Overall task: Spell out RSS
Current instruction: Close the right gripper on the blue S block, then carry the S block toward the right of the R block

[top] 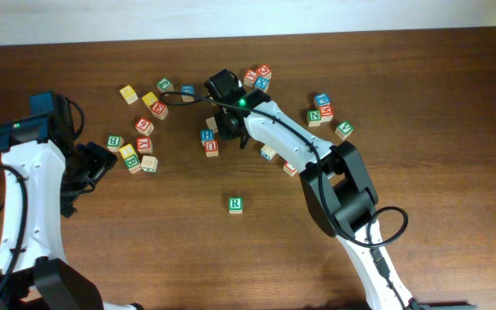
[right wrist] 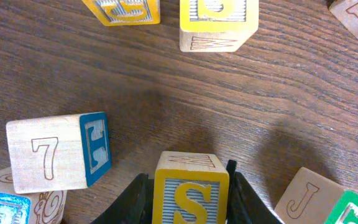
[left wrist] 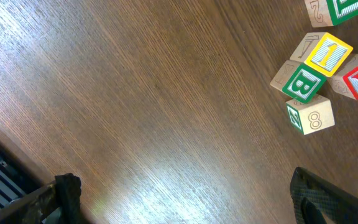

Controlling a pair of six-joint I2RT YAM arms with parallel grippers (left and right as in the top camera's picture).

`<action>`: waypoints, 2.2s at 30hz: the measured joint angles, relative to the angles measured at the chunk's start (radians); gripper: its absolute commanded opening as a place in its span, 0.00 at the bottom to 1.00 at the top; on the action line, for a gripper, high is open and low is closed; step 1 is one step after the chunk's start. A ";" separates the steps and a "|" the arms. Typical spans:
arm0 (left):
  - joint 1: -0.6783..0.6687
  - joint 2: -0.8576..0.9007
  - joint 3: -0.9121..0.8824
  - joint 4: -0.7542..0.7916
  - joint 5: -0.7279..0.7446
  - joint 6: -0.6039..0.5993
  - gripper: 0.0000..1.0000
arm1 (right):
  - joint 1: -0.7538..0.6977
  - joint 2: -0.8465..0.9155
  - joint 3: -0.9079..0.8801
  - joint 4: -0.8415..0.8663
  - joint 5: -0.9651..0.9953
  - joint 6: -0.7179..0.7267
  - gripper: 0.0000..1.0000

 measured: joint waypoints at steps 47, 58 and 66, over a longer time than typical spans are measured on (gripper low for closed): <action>0.000 0.000 -0.001 0.000 0.000 0.000 0.99 | 0.000 -0.692 -0.628 -0.306 -0.141 0.227 0.22; 0.000 0.000 -0.001 0.000 0.000 0.000 0.99 | 0.092 -0.689 -0.926 0.054 -0.189 0.341 0.22; 0.000 0.000 -0.001 0.000 0.000 0.000 0.99 | 0.166 -0.655 -0.935 0.148 -0.132 0.371 0.22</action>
